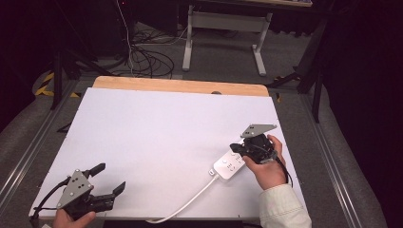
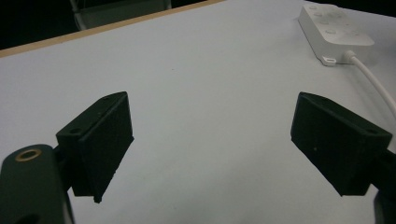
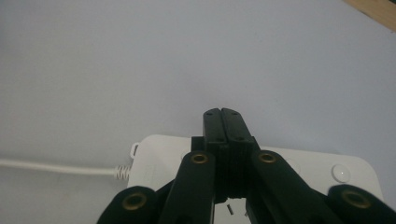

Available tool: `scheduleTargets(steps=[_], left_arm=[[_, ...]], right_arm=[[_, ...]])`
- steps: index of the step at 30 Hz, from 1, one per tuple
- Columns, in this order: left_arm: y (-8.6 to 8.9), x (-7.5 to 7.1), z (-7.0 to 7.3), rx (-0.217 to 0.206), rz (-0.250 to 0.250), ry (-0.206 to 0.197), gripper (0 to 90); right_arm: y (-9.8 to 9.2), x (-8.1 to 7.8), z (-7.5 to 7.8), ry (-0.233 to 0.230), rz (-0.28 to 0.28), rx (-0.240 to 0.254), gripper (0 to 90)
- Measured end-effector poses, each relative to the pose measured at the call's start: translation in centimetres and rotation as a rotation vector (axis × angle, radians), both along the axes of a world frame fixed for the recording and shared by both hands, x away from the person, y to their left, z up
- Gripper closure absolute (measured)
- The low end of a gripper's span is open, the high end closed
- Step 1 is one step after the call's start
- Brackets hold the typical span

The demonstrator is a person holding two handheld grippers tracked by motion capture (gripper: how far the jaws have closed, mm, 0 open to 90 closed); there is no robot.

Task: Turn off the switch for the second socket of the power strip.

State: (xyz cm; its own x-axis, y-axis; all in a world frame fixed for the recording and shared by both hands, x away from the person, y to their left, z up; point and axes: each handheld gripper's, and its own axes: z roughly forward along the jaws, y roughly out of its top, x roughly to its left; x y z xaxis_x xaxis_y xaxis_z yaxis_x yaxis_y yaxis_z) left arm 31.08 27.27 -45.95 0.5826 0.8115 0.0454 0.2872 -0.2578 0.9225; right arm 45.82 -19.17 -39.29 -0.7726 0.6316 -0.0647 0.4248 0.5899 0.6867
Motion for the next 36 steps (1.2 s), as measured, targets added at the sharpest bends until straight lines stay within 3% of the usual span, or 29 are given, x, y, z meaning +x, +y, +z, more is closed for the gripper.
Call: scheduleTargets(steps=[6, 8, 9, 12, 22, 36], left_arm=[[0.0, 0.0, 0.0, 0.001, 0.001, 0.001, 13.6], [0.0, 0.0, 0.0, 0.002, 0.004, 0.002, 13.6], [0.0, 0.0, 0.0, 0.002, 0.004, 0.002, 13.6], [0.0, 0.0, 0.0, 0.002, 0.003, 0.001, 13.6], [0.0, 0.0, 0.0, 0.003, 0.004, 0.001, 13.6], [0.0, 0.0, 0.0, 0.004, 0.005, 0.000, 13.5]], right_arm=[[0.3, 0.7, -0.4, 0.039, -0.009, -0.037, 90.0], [0.5, 1.3, -0.7, 0.083, -0.010, -0.056, 90.0], [0.5, 1.3, -0.7, 0.083, -0.010, -0.056, 90.0], [0.9, 2.1, -0.9, 0.126, -0.009, -0.122, 90.0], [1.3, 3.3, -1.8, 0.172, -0.026, -0.160, 90.0], [1.5, 4.2, -2.8, 0.193, -0.060, -0.222, 90.0]])
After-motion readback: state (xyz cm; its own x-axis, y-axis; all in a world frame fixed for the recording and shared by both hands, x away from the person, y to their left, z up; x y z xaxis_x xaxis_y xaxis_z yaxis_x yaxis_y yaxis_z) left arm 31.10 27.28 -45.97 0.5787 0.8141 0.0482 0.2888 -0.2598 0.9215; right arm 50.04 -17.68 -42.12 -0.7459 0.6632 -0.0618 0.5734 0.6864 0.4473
